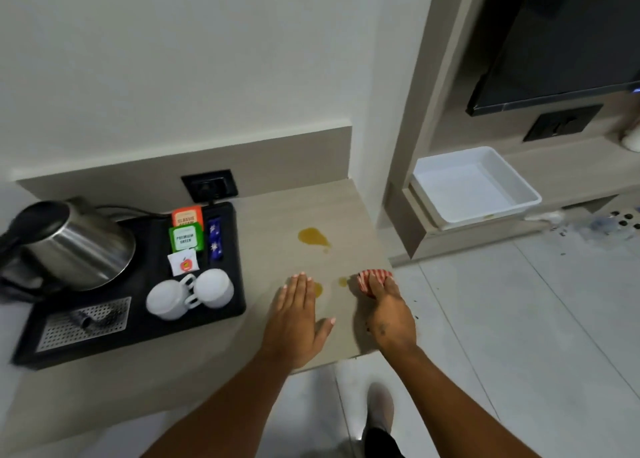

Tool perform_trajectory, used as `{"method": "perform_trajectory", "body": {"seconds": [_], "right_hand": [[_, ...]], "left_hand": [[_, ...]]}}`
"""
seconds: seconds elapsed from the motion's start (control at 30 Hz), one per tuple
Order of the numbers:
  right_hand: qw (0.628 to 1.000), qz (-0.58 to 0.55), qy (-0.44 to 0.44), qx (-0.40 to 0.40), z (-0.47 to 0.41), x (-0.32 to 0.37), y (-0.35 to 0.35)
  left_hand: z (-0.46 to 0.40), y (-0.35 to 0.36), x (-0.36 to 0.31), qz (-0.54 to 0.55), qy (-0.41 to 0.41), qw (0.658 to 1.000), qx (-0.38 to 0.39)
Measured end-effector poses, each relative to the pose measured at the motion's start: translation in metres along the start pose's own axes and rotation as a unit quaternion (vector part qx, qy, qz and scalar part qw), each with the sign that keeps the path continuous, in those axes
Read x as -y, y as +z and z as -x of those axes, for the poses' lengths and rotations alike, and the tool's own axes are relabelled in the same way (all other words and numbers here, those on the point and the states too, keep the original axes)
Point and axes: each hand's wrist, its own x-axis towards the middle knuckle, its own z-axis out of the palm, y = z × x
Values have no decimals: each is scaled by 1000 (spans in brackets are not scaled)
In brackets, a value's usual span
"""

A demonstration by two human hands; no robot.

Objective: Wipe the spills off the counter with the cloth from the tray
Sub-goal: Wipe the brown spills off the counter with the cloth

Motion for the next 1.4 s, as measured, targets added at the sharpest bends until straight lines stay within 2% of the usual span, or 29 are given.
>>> {"method": "perform_trajectory", "body": {"seconds": [0.17,0.27,0.37,0.43,0.63,0.8,0.9,1.03,1.17,1.3,1.4], "right_hand": [[1000,2,14,9,25,-29,21],[988,131,-85,10,33,-43,26],[966,203,-162,-2,27,-50,28],[957,227,-181,14,11,-51,26],[971,191,-144,12,1,-23,33],[949,238,-204,23,28,-44,41],[955,229,-183,48,-6,-38,24],[975,167,-148,7,-82,6,19],[971,145,-188,2,-95,17,25],[953,194,-232,30,-72,-5,19],[947,213,-239,23,-100,4,19]], "left_hand": [[59,25,37,-26,-23,999,32],[70,34,45,-21,-37,998,37],[66,33,54,-21,-26,999,37],[59,29,58,-17,-17,999,42],[45,34,65,-21,-11,999,21],[46,34,67,-13,-6,1000,16],[46,35,67,-16,-9,1000,16],[46,35,67,-9,-17,1000,16],[46,34,65,4,-43,999,10],[45,33,66,0,-48,999,21],[46,33,67,11,-52,998,28]]}}
